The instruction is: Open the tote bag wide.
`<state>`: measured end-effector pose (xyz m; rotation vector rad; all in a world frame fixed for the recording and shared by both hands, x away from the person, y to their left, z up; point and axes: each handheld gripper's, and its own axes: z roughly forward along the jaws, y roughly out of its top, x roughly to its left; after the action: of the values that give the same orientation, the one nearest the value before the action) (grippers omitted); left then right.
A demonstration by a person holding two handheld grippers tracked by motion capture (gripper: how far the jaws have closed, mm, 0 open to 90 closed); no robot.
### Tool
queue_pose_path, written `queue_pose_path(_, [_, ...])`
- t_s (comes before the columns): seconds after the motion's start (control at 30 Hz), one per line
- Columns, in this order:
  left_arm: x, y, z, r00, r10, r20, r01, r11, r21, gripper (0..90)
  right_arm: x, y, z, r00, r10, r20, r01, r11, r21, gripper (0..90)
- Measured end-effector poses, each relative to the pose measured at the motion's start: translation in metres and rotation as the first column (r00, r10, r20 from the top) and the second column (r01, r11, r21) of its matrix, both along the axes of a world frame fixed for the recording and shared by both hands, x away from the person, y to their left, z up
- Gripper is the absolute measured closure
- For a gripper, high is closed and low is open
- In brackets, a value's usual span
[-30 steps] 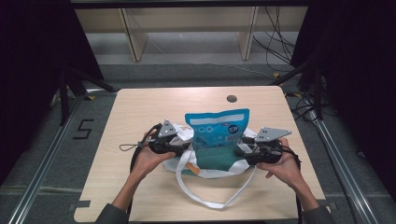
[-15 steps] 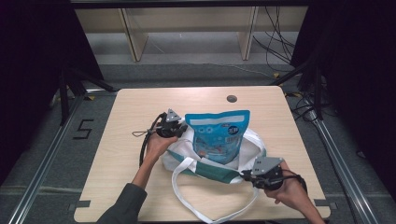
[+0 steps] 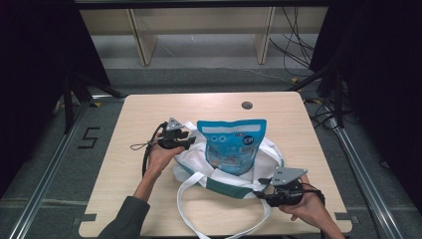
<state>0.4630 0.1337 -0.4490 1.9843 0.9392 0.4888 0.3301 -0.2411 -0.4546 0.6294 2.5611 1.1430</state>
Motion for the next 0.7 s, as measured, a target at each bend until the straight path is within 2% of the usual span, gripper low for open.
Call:
queue_pose_path(0.07, [-0.018,0.003,0.014,0.9991,-0.032,0.029,0.032,0.9994,0.015,53.4,-0.001,-0.004,0.01,0.9996,-0.011,0.026,0.01,0.9987,0.049,50.1])
queue_pose_path(0.1, [-0.027,0.004,0.018,0.9984,-0.034,0.045,0.033,0.9993,0.015,53.0,0.0,-0.007,0.016,0.9989,-0.007,0.046,0.003,0.9971,0.076,49.5])
queue_pose_path(0.13, [-0.032,0.005,0.021,0.9971,-0.047,0.06,0.045,0.9985,0.032,52.8,-0.001,-0.009,0.021,0.9983,-0.026,0.052,0.021,0.9955,0.092,48.8])
queue_pose_path(0.17, [-0.043,0.004,0.024,0.997,-0.064,0.044,0.064,0.9979,-0.007,52.4,-0.002,-0.01,0.024,0.9974,-0.044,0.058,0.038,0.9938,0.105,47.2])
queue_pose_path(0.2, [-0.051,0.004,0.025,0.9961,-0.074,0.049,0.075,0.9969,-0.023,52.5,0.0,-0.013,0.029,0.9953,-0.059,0.077,0.049,0.9911,0.124,46.5])
queue_pose_path(0.23, [-0.059,0.002,0.025,0.9953,-0.09,0.036,0.092,0.9945,-0.052,52.5,0.001,-0.015,0.033,0.9933,-0.079,0.085,0.067,0.9883,0.137,46.6])
queue_pose_path(0.27, [-0.064,0.001,0.026,0.9943,-0.102,0.031,0.104,0.9934,-0.049,52.0,0.002,-0.015,0.036,0.99,-0.106,0.093,0.09,0.9828,0.161,46.1])
queue_pose_path(0.3, [-0.071,-0.001,0.025,0.992,-0.124,0.023,0.125,0.9896,-0.07,51.4,0.004,-0.017,0.038,0.9882,-0.115,0.101,0.097,0.9811,0.167,45.6])
queue_pose_path(0.33, [-0.078,-0.003,0.025,0.9908,-0.134,0.019,0.135,0.9881,-0.074,50.6,0.006,-0.02,0.041,0.9862,-0.128,0.105,0.108,0.9778,0.18,45.6])
queue_pose_path(0.37, [-0.085,-0.005,0.023,0.987,-0.16,0.014,0.161,0.9829,-0.09,49.8,0.008,-0.023,0.045,0.983,-0.145,0.112,0.123,0.9751,0.185,45.3])
queue_pose_path(0.4, [-0.089,-0.006,0.022,0.984,-0.178,0.009,0.178,0.979,-0.1,49.0,0.01,-0.025,0.048,0.9778,-0.175,0.115,0.15,0.968,0.201,44.9])
queue_pose_path(0.43, [-0.095,-0.007,0.02,0.9803,-0.197,-0.008,0.195,0.9751,-0.106,47.9,0.012,-0.026,0.049,0.9749,-0.187,0.121,0.161,0.9666,0.2,44.9])
queue_pose_path(0.47, [-0.099,-0.008,0.016,0.9726,-0.232,-0.01,0.229,0.9652,-0.126,46.0,0.016,-0.029,0.052,0.9721,-0.189,0.139,0.162,0.9695,0.184,44.8])
queue_pose_path(0.5, [-0.105,-0.01,0.013,0.966,-0.257,-0.025,0.252,0.9589,-0.13,43.3,0.02,-0.03,0.053,0.9664,-0.205,0.155,0.174,0.9659,0.192,44.5])
queue_pose_path(0.53, [-0.111,-0.011,0.008,0.9549,-0.296,-0.018,0.293,0.9511,-0.097,39.9,0.022,-0.03,0.055,0.9612,-0.238,0.14,0.209,0.9588,0.193,43.9])
queue_pose_path(0.57, [-0.115,-0.011,0.004,0.9497,-0.313,-0.008,0.312,0.9476,-0.069,38.0,0.028,-0.033,0.056,0.9615,-0.235,0.143,0.208,0.9616,0.179,43.7])
queue_pose_path(0.6, [-0.117,-0.011,0.0,0.9498,-0.313,-0.004,0.312,0.9482,-0.06,37.4,0.033,-0.033,0.057,0.9602,-0.244,0.136,0.219,0.9594,0.178,43.8])
queue_pose_path(0.63, [-0.118,-0.011,-0.005,0.9468,-0.321,-0.019,0.32,0.9465,-0.039,37.1,0.037,-0.033,0.056,0.9596,-0.246,0.136,0.221,0.9592,0.176,43.9])
queue_pose_path(0.67, [-0.118,-0.011,-0.009,0.9445,-0.328,-0.008,0.328,0.9443,-0.026,36.0,0.041,-0.031,0.055,0.9539,-0.269,0.134,0.243,0.9532,0.18,43.9])
queue_pose_path(0.7, [-0.117,-0.012,-0.014,0.9521,-0.306,-0.013,0.305,0.9521,-0.017,36.1,0.047,-0.03,0.054,0.9573,-0.266,0.112,0.247,0.9553,0.163,43.9])
